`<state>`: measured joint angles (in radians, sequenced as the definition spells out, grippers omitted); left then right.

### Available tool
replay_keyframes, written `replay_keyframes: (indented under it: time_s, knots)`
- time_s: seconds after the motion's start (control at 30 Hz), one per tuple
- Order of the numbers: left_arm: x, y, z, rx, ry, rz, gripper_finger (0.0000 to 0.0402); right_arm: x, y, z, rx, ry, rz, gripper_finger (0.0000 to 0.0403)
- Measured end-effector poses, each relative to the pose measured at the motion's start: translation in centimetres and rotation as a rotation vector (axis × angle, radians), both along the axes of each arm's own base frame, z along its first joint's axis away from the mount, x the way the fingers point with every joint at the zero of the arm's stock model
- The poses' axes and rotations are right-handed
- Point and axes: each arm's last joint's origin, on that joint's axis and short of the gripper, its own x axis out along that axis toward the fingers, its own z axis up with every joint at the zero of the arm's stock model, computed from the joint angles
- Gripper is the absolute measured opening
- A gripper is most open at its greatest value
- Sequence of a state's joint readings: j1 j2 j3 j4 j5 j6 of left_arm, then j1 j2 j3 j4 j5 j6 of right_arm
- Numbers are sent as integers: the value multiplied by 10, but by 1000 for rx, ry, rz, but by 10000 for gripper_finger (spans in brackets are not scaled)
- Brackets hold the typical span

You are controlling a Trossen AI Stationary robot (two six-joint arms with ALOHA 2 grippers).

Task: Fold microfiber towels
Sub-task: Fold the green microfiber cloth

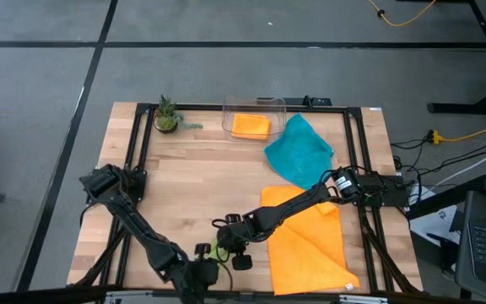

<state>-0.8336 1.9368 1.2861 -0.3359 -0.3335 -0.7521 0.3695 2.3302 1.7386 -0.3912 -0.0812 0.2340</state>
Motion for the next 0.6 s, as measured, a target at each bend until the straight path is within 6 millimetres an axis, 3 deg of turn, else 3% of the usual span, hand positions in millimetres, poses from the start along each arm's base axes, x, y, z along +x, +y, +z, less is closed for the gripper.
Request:
replay_keyframes:
  time_s: [0.23,0.6]
  knots:
    - [10,14,-16,142,3,64,109,0,0,0,12,4,6,31]
    - [13,12,-44,198,45,67,109,1,1,1,13,-10,7,31]
